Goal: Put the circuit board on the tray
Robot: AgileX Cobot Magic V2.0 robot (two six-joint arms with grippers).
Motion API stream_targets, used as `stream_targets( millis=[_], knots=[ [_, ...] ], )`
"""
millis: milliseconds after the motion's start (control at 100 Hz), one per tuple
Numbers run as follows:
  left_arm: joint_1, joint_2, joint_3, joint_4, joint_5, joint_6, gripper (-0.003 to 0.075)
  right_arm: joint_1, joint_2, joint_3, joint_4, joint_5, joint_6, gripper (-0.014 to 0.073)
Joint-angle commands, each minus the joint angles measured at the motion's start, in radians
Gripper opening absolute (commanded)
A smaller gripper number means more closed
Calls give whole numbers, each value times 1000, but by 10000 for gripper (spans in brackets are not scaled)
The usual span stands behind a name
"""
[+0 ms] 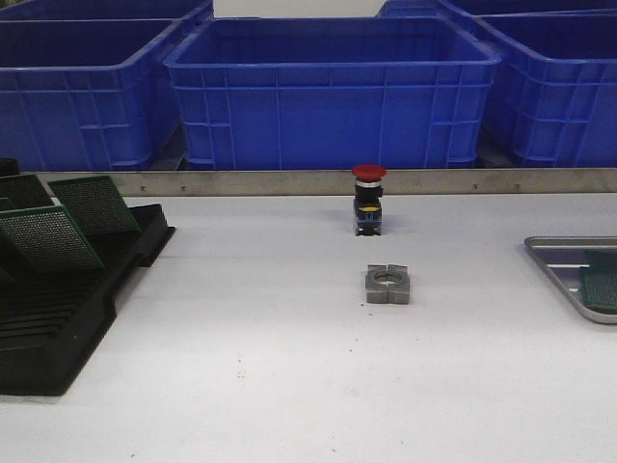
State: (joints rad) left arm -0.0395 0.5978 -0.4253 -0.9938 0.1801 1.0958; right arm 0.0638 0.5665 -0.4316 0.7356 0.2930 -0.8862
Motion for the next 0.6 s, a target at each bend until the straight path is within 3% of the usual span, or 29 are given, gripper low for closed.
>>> stream_targets(
  millis=[0, 170, 590],
  knots=[
    [88, -14, -29, -9, 45, -9, -17, 2, -35, -9, 16, -88, -16, -60],
    [145, -85, -3, -19, 89, -9, -17, 2, -167, 67, 16, -171, -16, -60],
    [145, -457, 160, -19, 101, -9, -17, 2, -470, 201, 16, -130, -16, -60]
  ],
)
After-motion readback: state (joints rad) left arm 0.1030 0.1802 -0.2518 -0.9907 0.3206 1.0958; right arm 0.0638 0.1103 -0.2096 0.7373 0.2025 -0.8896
